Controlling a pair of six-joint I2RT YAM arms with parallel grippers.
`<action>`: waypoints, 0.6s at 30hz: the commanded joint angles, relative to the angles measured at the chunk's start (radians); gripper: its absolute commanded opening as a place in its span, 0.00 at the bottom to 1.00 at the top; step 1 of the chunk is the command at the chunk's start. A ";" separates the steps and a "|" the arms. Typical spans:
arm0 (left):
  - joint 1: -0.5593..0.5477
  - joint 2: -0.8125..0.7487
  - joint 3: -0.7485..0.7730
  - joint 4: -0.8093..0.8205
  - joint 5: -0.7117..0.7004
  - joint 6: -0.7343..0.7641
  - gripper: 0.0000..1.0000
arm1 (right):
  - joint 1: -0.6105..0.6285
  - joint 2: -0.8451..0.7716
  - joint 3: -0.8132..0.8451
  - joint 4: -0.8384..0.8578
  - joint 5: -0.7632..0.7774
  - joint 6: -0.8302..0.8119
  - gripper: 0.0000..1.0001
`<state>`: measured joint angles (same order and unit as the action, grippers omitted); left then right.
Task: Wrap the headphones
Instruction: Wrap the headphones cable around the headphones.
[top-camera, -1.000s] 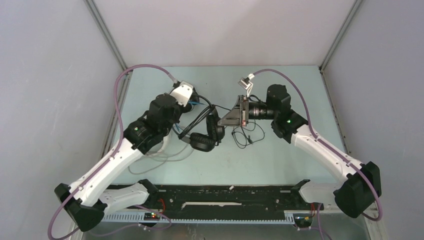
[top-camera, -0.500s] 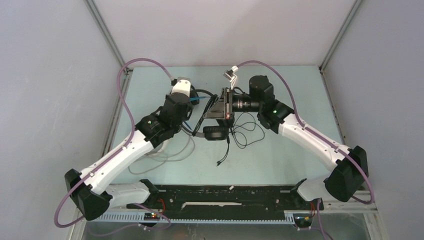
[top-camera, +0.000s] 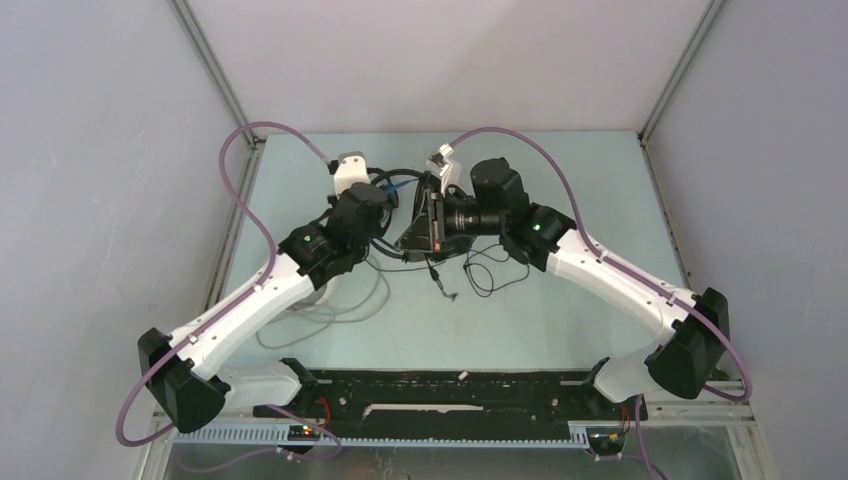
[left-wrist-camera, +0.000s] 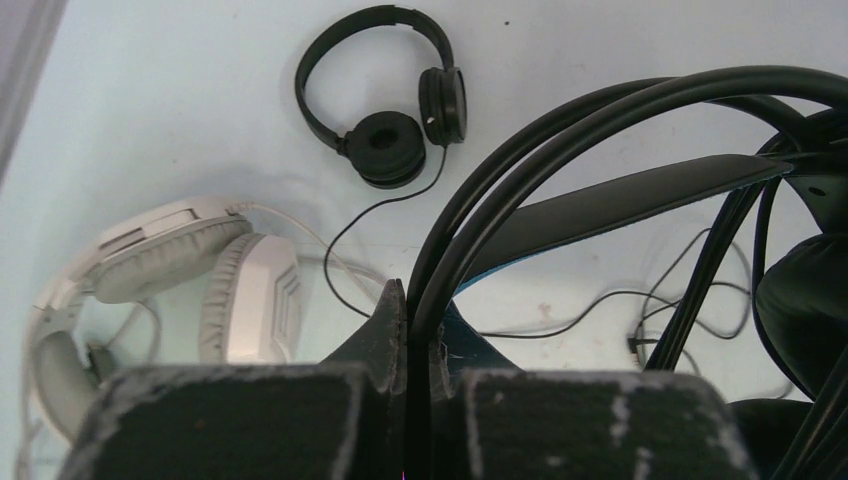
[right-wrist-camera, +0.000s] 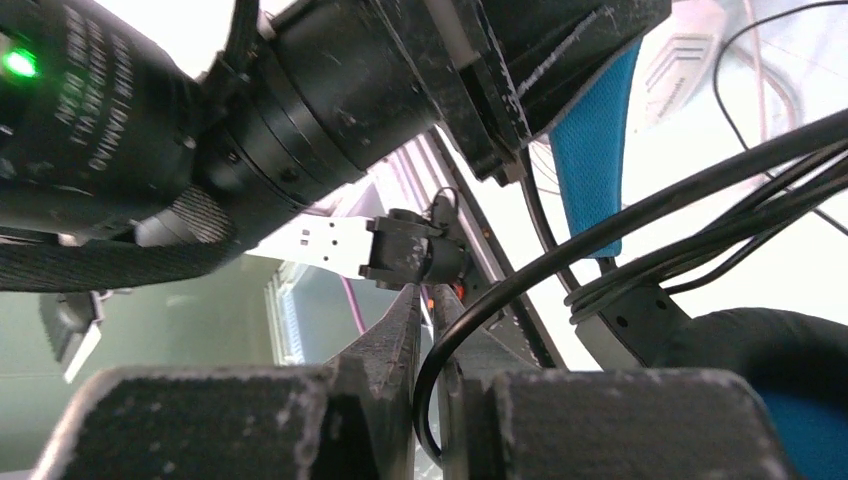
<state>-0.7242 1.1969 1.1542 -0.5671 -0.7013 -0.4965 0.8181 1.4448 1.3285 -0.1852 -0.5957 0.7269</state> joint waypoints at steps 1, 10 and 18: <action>0.003 -0.020 0.118 0.077 0.022 -0.185 0.00 | 0.034 -0.058 0.047 -0.079 0.128 -0.091 0.11; 0.001 0.001 0.204 0.006 0.031 -0.301 0.00 | 0.107 -0.098 0.046 -0.126 0.298 -0.168 0.11; 0.002 -0.032 0.233 -0.012 0.036 -0.392 0.00 | 0.196 -0.138 0.018 -0.142 0.490 -0.276 0.11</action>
<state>-0.7238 1.2205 1.3022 -0.6537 -0.6540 -0.7662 0.9695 1.3651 1.3304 -0.3325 -0.2344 0.5373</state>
